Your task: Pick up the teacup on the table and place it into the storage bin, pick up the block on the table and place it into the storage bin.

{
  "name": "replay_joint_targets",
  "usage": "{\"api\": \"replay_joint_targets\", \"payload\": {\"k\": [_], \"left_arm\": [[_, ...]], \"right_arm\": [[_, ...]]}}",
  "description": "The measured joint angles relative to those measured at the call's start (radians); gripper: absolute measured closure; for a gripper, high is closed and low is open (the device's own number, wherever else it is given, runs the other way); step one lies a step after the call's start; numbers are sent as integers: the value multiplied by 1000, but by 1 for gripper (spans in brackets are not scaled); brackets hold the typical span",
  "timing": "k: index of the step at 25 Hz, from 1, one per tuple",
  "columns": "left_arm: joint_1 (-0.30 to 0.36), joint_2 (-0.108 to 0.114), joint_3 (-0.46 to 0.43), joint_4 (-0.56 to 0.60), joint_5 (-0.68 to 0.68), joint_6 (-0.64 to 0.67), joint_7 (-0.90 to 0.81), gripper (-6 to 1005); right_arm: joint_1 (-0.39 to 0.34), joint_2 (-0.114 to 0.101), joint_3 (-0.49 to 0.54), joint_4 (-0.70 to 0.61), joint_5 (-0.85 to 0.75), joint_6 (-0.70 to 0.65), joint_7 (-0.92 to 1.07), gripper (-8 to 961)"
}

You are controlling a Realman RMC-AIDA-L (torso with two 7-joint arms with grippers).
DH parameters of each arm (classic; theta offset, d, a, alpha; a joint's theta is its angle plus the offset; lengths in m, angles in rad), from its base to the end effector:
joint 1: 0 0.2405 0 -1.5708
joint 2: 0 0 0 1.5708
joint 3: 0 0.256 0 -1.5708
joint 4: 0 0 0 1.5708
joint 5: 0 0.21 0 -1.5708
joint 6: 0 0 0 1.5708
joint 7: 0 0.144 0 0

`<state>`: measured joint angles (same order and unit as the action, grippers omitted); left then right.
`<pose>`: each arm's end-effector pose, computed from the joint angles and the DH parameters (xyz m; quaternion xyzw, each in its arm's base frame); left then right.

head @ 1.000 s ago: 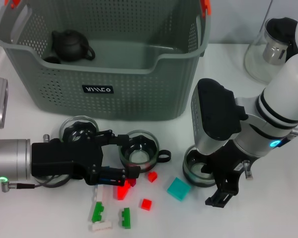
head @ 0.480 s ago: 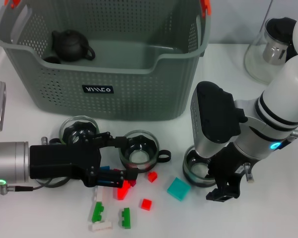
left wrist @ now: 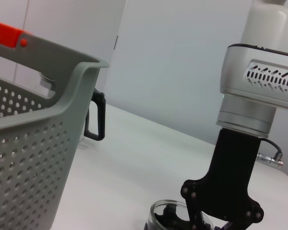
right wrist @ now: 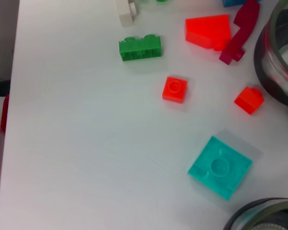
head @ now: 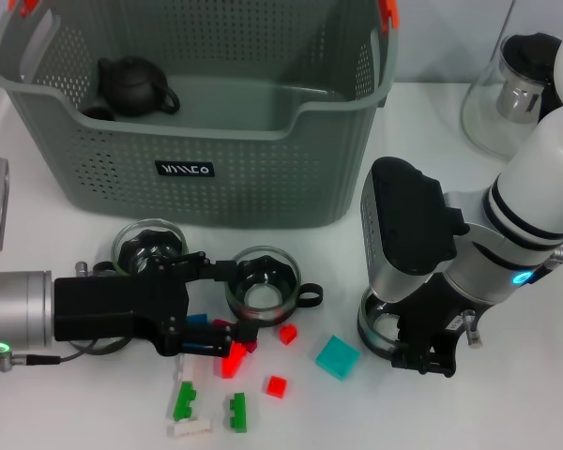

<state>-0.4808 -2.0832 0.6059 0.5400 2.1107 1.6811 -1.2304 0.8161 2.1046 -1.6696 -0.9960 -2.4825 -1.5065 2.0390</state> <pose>-0.2821 0.2846 -0.0198 -0.9415 -0.2090 -0.2552 0.0692 0.1605 0.3356 -0.0847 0.9608 -0.0085 0.2750 0.0348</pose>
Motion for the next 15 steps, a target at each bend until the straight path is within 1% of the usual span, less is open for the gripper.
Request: {"api": "replay_joint_targets", "payload": {"k": [2,7,11,15], "left_arm": [[2,0,0,0,0,0,0,67],[5,0,0,0,0,-1,1,67],[5,0,0,0,0,-1,1,67],[8,1,0,0,0,8,-3,67]], "right_arm": [[0,0,-2,-1,0,0,-3,863],[0,0,-2,-1,-1,-1,-6,888],[0,-2,8,-7,-2,-9,-1,888],[-3,-5,61,-60,-1,-74,7,889]]}}
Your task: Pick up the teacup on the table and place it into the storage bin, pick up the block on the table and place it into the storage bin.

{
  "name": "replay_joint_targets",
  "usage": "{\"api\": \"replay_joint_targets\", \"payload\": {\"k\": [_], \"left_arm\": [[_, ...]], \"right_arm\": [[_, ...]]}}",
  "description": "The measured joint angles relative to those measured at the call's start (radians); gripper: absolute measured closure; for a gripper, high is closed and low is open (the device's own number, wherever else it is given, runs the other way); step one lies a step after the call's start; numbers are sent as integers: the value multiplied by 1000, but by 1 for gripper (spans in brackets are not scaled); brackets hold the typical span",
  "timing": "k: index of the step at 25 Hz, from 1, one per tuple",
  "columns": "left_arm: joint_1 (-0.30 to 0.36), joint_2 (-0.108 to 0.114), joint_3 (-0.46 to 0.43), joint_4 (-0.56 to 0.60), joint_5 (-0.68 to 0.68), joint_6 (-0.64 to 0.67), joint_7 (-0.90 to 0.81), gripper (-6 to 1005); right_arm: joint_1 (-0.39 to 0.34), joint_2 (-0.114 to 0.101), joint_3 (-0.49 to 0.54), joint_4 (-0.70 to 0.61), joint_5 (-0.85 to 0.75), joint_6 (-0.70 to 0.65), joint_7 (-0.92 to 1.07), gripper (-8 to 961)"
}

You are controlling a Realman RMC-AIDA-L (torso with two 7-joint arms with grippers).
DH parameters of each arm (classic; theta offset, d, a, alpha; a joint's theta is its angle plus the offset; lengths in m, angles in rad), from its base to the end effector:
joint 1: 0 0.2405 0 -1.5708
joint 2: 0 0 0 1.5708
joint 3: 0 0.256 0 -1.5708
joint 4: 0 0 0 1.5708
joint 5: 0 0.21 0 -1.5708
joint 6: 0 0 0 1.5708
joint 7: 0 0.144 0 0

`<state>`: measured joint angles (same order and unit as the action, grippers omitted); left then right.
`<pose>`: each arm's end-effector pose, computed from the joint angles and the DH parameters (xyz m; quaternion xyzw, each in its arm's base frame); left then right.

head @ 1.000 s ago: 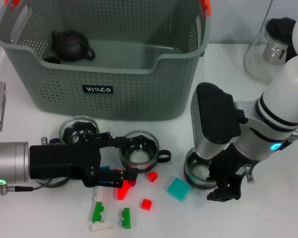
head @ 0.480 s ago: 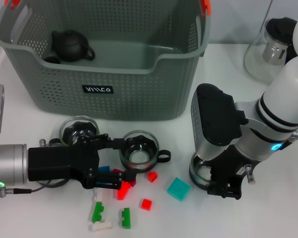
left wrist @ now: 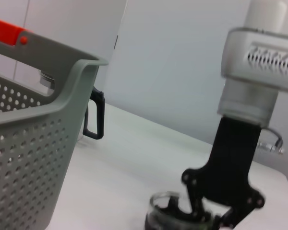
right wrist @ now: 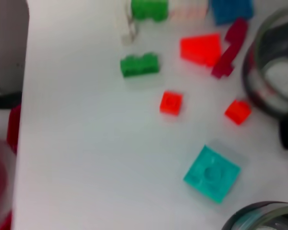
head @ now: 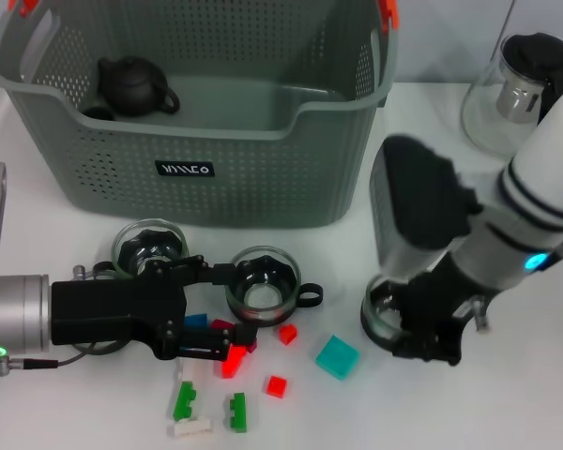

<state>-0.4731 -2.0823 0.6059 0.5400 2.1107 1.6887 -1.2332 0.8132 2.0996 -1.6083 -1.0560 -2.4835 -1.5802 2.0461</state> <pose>-0.2838 0.2817 -0.0193 -0.9404 -0.2128 -0.2566 0.0670 0.1508 0.3372 -0.0706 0.9642 -0.0183 0.2623 0.0357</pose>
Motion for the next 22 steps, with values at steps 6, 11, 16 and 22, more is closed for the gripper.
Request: {"api": "replay_joint_targets", "payload": {"k": [6,11,16,22], "left_arm": [[3,0,0,0,0,2,1,67],[2,-1,0,0,0,2,3,67],[-2,-1,5,0,0,3,3,66],[-5,-1,6,1,0,17,3,66]], "right_arm": [[2,-3,200,-138,21,-190,-4,889],[40,-3,372,-262,90,-311,1,892],[116,-4,549,-309,174,-318,-1,896],[172,-3,589,-251,187,-108,10,897]]}}
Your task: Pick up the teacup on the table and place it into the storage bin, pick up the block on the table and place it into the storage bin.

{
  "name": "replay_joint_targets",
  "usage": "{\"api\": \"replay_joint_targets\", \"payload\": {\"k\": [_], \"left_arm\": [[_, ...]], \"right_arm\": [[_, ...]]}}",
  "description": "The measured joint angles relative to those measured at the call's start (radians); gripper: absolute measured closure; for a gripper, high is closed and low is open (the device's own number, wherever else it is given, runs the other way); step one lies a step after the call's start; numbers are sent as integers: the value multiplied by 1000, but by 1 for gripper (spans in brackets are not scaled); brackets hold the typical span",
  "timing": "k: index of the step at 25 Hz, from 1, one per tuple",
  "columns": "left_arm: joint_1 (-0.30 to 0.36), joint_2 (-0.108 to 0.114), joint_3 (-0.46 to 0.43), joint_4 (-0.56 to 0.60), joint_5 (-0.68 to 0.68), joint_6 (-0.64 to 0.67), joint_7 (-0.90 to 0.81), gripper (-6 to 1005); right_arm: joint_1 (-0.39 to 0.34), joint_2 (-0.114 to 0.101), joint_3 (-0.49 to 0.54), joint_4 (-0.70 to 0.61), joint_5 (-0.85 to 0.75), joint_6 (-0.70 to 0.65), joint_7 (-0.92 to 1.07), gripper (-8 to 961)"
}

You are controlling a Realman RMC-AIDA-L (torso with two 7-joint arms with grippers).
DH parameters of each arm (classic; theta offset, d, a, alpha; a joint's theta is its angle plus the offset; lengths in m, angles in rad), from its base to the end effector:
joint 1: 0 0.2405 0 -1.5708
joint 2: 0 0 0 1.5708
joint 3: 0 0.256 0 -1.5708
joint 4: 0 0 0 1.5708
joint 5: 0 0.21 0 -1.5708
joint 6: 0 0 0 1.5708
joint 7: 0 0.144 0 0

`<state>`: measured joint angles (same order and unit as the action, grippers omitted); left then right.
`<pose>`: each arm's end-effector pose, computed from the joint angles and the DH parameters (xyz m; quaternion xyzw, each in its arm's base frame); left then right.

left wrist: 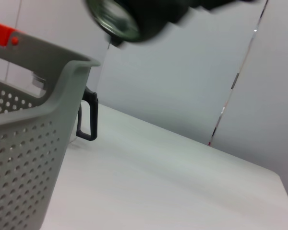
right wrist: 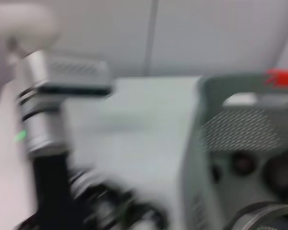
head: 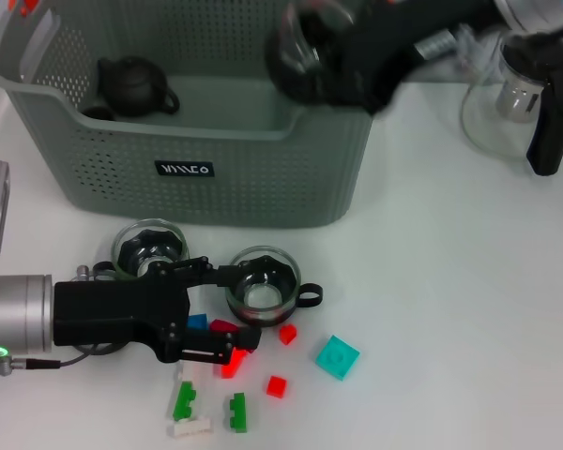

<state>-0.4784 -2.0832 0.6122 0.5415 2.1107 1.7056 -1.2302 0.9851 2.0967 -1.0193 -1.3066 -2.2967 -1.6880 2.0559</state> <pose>-0.2802 0.2811 -0.0197 -0.9419 -0.2054 -0.2595 0.0575 0.0271 0.3913 0.0351 -0.9949 0.0183 0.0266 0.0952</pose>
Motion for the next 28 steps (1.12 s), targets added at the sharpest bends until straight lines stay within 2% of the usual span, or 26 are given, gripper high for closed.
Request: {"api": "replay_joint_targets", "payload": {"k": [4,12,14,22,28], "left_arm": [[-4,1,0,6,0,19,0,66],[-6,11,-1,6,1,21,4,66],[-6,11,-1,6,1,23,5,66],[-5,10,1,1,8,17,15,66],[-1,8,1,-1,9,15,15,66]], "right_arm": [[53,-3,-4,128,-4,189,18,896],[223,-24,-9,571,-108,615,25,897],[245,-25,-18,642,-111,689,17,897],[255,-2,-136,764,-112,873,15,897],[258,1,-199,814,-112,944,15,896]]}}
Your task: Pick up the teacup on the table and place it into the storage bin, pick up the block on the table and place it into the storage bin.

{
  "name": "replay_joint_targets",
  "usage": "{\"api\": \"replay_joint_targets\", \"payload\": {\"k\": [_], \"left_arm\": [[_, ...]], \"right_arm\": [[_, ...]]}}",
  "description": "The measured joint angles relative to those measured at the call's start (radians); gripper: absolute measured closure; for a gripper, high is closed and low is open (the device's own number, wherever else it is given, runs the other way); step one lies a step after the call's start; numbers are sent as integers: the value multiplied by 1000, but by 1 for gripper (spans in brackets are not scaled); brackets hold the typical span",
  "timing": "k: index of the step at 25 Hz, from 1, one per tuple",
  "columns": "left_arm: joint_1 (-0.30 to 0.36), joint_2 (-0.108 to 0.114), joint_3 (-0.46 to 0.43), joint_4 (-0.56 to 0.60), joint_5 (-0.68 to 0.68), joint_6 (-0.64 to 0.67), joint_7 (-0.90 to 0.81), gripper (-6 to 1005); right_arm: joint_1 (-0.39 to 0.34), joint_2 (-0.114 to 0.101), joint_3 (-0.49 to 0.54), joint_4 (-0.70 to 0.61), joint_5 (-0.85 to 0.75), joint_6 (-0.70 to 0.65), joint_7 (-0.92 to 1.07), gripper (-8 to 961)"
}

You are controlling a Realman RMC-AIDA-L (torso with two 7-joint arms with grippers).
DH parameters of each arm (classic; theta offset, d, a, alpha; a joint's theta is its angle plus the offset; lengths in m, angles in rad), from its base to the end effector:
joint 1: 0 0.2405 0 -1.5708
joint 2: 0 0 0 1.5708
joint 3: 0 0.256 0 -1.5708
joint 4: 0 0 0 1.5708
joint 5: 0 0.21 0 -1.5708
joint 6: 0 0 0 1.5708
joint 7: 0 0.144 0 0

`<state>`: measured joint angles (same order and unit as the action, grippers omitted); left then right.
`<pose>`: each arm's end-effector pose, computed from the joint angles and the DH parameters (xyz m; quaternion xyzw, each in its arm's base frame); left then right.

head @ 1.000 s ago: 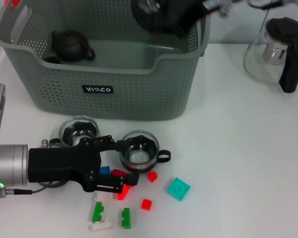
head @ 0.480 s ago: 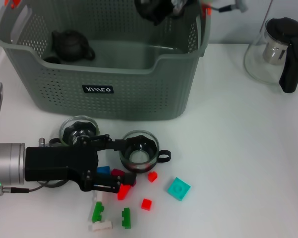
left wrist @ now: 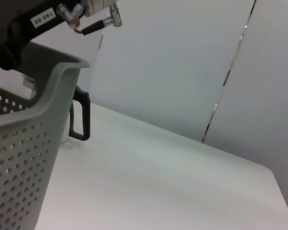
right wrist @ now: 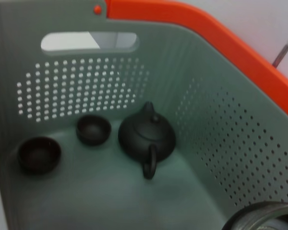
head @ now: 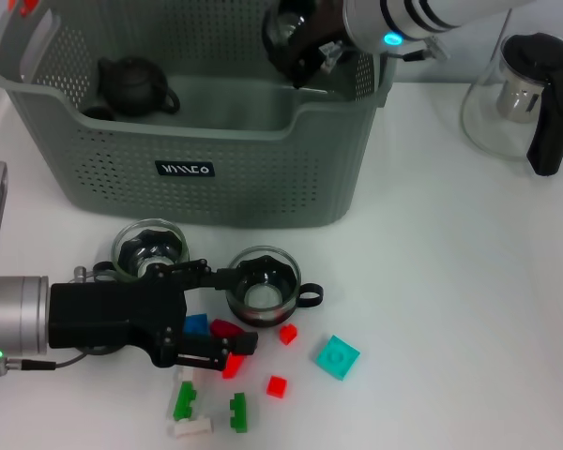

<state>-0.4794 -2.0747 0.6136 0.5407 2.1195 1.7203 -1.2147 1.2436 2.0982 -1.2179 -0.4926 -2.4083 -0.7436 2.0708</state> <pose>-0.2813 0.2798 -0.0170 -0.9453 -0.1954 -0.2559 0.0528 0.0554 0.4833 -0.0730 -0.9556 0.0884 -0.0308 0.2795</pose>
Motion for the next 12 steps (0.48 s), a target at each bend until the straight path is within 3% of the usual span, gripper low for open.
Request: {"api": "replay_joint_targets", "payload": {"k": [12], "left_arm": [[6,-7,0,-1,0,-2,12,67]], "right_arm": [[-7,0,-84,15,0,2,11,897]]}}
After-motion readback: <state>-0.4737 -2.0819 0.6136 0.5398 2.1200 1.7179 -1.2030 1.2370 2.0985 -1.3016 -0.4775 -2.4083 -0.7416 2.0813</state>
